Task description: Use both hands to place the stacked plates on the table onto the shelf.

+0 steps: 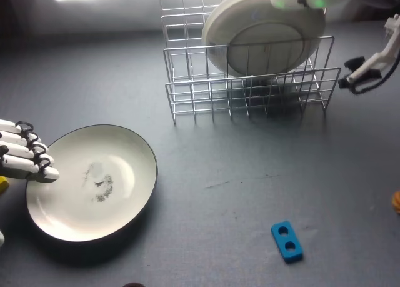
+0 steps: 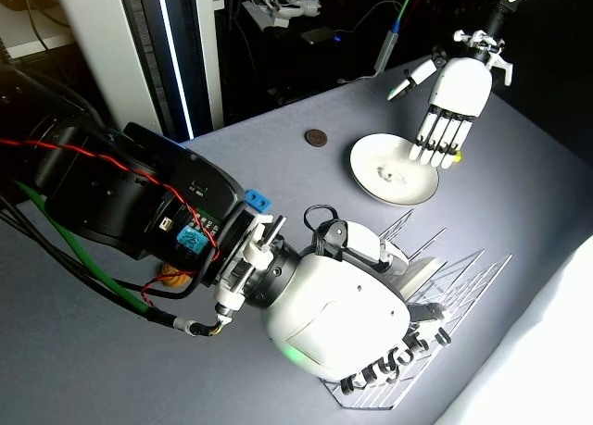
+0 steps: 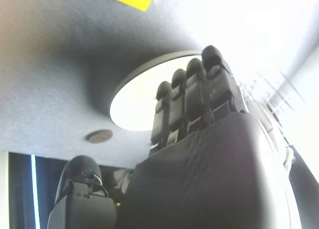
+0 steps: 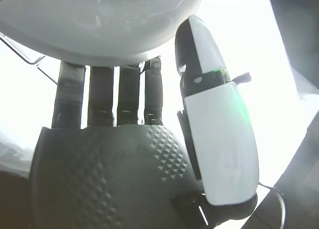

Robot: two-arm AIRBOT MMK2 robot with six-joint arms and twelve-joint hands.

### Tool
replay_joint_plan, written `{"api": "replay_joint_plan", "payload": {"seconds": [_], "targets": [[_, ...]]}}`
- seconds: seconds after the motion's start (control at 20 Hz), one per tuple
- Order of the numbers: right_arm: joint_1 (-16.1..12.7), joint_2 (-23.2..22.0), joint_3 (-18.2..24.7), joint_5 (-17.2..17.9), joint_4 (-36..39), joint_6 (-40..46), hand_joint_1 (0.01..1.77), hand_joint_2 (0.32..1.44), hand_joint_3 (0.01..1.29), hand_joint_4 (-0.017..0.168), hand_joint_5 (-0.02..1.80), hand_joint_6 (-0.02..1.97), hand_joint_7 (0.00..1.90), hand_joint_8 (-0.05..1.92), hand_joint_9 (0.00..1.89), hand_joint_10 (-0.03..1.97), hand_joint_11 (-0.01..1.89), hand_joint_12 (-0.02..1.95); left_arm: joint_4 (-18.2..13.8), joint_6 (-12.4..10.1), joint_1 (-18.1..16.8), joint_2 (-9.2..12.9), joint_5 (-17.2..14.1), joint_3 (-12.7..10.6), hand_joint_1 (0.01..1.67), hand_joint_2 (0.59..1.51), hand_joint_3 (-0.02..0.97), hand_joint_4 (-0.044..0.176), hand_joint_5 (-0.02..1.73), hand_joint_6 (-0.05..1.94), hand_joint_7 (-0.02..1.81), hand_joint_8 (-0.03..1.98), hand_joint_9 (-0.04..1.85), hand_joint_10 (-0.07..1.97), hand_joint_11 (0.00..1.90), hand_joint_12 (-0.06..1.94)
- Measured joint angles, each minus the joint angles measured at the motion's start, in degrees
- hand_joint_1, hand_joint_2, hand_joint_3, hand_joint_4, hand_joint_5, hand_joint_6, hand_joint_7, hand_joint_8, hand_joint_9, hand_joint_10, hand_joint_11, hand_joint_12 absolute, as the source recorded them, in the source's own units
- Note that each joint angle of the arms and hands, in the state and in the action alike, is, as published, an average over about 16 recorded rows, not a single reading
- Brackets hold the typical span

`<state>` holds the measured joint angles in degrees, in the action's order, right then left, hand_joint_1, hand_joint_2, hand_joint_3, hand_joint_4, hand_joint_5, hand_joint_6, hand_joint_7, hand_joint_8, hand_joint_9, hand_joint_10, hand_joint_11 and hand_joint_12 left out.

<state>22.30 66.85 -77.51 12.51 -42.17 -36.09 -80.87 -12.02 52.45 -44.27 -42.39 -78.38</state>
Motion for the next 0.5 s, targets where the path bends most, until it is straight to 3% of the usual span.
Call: {"api": "replay_joint_plan", "payload": {"seconds": [0.1,0.5], "targets": [[-0.24,-0.11,0.05,0.26,0.07,-0.01,1.03,1.19,0.01,-0.006,0.68,0.06,0.78,0.01,0.75,0.12,0.37,1.15,0.03,-0.01,0.10,-0.04,0.07,-0.08,0.02,1.056,0.020,0.001,0.14,0.01,0.13,0.01,0.09,0.01,0.02,0.22],[-1.74,-0.63,0.31,2.02,4.04,-0.25,1.04,1.18,0.01,-0.006,0.66,0.04,0.74,0.01,0.73,0.02,0.27,1.10,0.38,-0.05,0.86,-0.20,0.31,-0.29,0.02,1.055,0.020,0.002,0.13,0.01,0.12,0.01,0.07,-0.01,0.02,0.21]]}}
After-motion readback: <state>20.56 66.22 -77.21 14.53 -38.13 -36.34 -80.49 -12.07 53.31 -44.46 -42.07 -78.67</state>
